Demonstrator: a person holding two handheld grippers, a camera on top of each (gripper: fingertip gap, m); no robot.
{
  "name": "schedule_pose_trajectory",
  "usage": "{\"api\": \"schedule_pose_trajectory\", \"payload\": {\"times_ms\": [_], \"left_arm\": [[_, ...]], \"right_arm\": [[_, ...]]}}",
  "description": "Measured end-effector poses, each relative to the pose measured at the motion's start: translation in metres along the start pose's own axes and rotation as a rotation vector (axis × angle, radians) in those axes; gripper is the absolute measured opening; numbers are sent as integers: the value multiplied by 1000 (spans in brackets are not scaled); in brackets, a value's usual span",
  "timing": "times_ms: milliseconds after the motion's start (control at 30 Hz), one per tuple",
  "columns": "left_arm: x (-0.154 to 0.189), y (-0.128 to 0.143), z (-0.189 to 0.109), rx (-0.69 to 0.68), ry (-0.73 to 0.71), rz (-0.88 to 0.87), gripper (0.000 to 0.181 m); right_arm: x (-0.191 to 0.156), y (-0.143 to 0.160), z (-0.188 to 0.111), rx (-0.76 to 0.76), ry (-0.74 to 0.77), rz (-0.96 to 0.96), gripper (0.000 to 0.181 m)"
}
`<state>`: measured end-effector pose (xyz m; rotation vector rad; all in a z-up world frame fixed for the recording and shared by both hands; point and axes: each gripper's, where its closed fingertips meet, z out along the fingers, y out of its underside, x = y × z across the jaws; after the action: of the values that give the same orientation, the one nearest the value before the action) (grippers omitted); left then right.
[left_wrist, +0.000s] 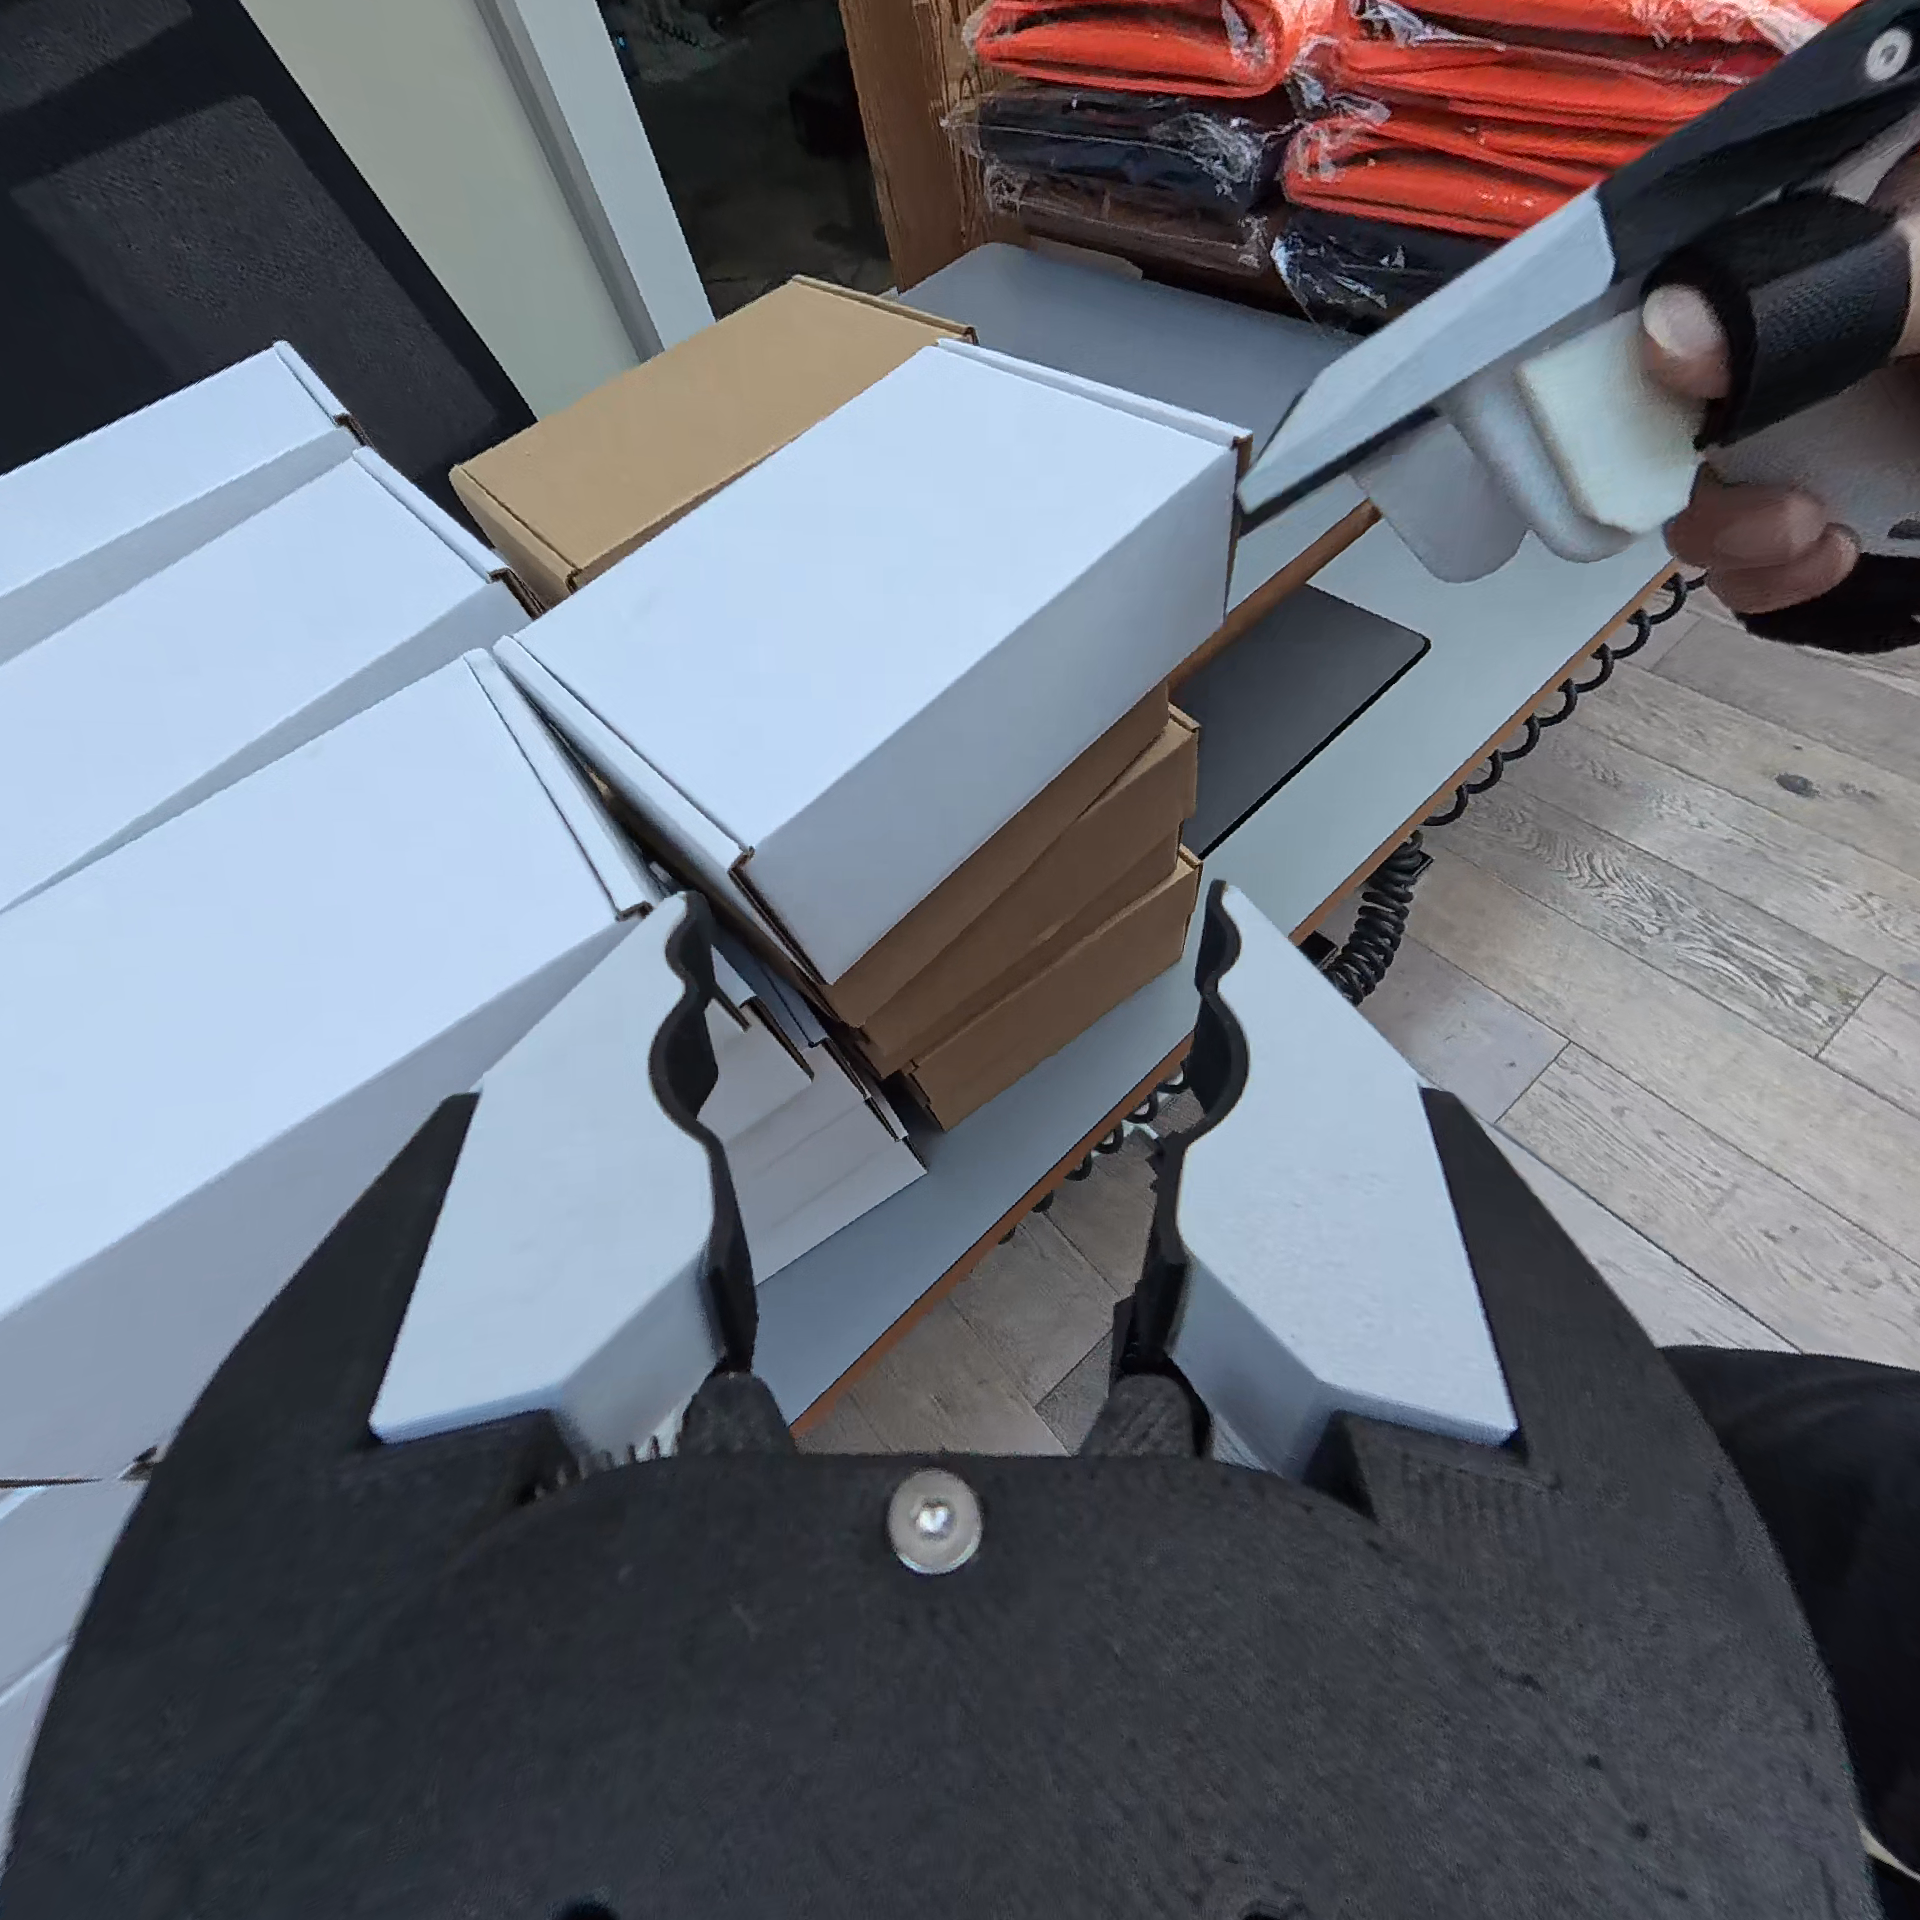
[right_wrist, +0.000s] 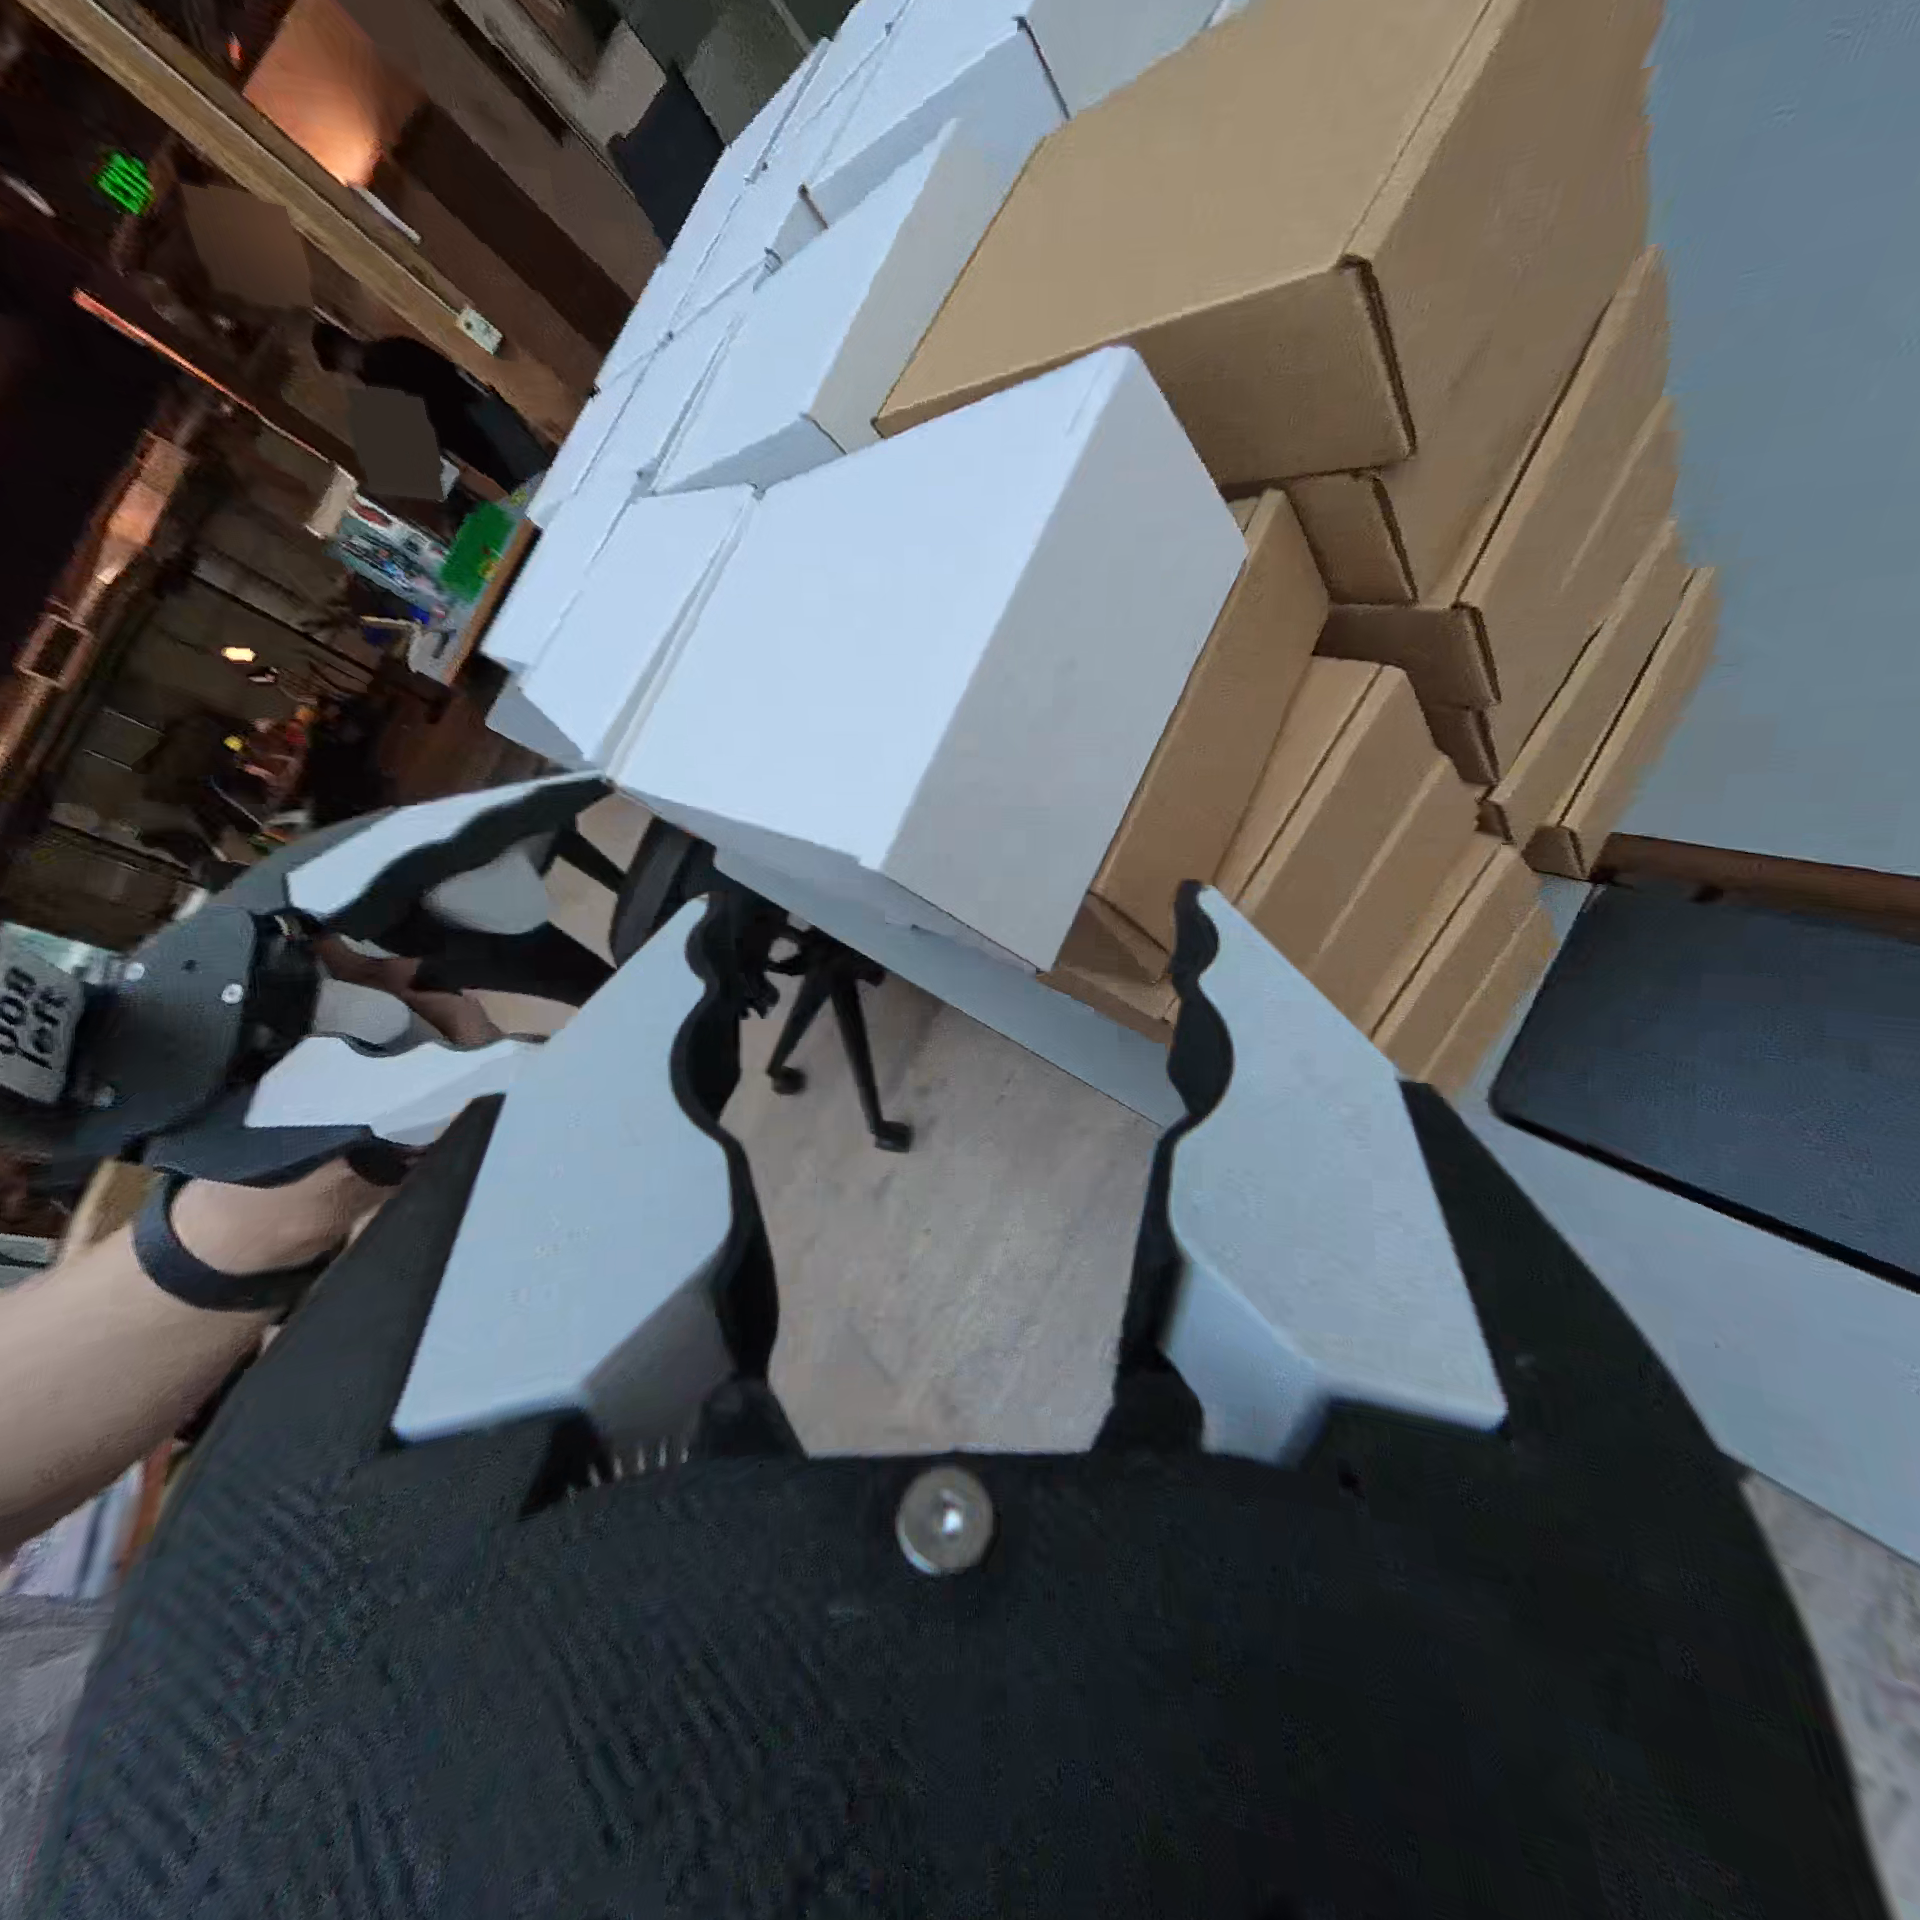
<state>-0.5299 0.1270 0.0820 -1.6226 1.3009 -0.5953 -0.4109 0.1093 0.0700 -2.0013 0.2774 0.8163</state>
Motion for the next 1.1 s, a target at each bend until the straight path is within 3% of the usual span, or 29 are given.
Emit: {"api": "schedule_pose_trajectory", "payload": {"times_ms": [100,200,267,467,567,667,833,933,1033,1100], "left_arm": [[4,-1,10,-18,-7,2,95],[7,-1,17,-30,-17,-21,94],[12,-4,19,-17,4,-82,97],[25,-5,17,13,70,-119,88],[26,0,20,14,98,-225,91],[27,7,28,5,126,-268,95],[33,6,34,-39,120,-177,91],[37,-12,29,-33,103,-165,90],[60,-50,29,6,130,-196,89],[86,-76,44,-6,169,-201,92]], "right_arm": [[6,-13,7,28,-10,146,81],[9,-7,20,-43,-34,285,79],[8,-7,22,-53,-80,356,67],[10,3,-8,-78,-110,397,62],[15,3,-20,-57,-156,463,64],[24,3,-17,-69,-165,508,73],[10,6,-11,-124,-284,533,60],[5,0,-26,-89,-335,545,60],[10,-11,-67,-29,-381,553,60],[30,-19,-101,23,-391,586,59]]}}
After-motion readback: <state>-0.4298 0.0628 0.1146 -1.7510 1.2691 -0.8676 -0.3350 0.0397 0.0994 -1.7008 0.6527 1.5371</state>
